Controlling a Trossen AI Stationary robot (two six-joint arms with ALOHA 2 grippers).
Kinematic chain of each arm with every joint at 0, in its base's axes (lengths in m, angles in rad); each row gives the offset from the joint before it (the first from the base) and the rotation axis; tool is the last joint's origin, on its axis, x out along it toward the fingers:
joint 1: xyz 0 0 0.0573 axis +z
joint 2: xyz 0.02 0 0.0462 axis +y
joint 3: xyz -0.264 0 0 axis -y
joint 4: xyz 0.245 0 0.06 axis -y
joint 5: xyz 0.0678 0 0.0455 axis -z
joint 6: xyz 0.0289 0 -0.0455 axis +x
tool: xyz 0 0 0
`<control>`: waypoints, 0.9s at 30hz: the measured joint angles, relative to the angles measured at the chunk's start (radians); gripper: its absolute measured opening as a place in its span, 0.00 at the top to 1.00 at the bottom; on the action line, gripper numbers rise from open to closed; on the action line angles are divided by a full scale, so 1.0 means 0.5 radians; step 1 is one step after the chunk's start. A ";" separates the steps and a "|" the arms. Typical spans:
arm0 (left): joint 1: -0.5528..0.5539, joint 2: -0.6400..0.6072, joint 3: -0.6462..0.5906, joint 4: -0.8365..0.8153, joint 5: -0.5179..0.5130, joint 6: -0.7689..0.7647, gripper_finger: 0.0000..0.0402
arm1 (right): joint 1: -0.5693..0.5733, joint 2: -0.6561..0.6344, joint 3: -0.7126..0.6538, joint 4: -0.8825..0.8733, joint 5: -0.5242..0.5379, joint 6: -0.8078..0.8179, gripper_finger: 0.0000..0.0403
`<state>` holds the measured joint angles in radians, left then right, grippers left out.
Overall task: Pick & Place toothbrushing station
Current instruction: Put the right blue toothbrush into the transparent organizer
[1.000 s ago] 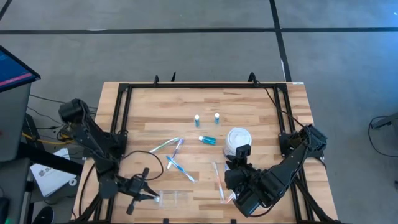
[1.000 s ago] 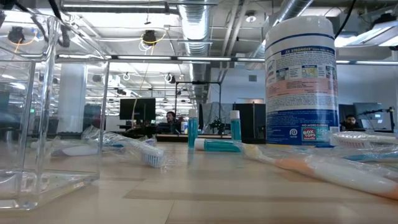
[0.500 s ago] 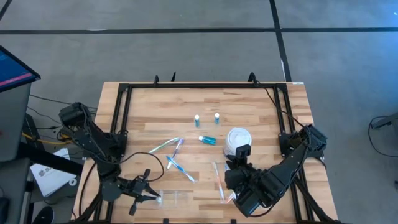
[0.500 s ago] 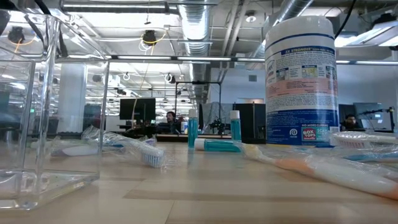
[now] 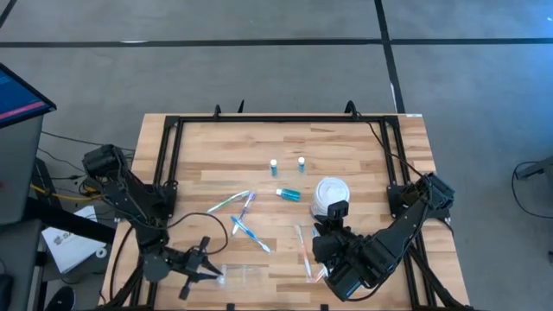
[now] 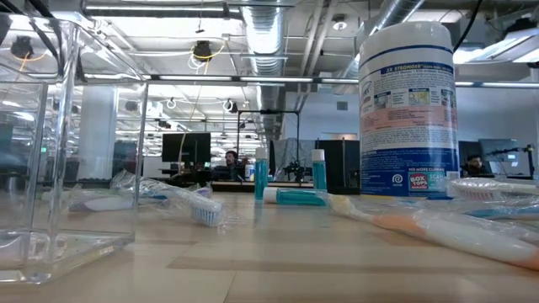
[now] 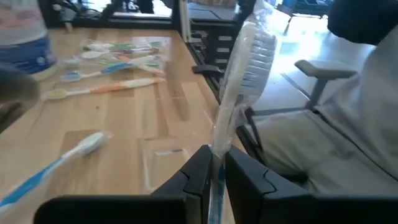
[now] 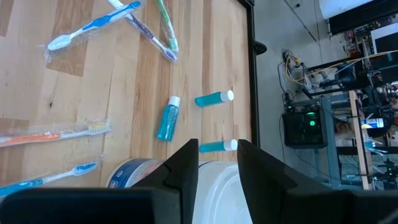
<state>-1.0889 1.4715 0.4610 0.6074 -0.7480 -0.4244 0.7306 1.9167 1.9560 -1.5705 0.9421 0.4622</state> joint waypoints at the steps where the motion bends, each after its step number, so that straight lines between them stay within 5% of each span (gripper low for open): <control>1: 0.000 0.000 0.000 -0.002 0.013 -0.001 0.90 | 0.000 0.000 0.000 0.000 0.000 0.000 0.75; 14: 0.006 -0.002 0.001 -0.102 0.032 -0.016 0.92 | 0.000 0.000 0.000 0.000 -0.001 0.002 0.75; 27: 0.006 -0.002 0.001 -0.098 0.038 -0.021 0.82 | 0.000 0.000 0.000 0.002 -0.002 0.003 0.75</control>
<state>-1.0859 1.4708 0.4614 0.5585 -0.7292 -0.4347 0.7303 1.9167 1.9560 -1.5696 0.9409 0.4637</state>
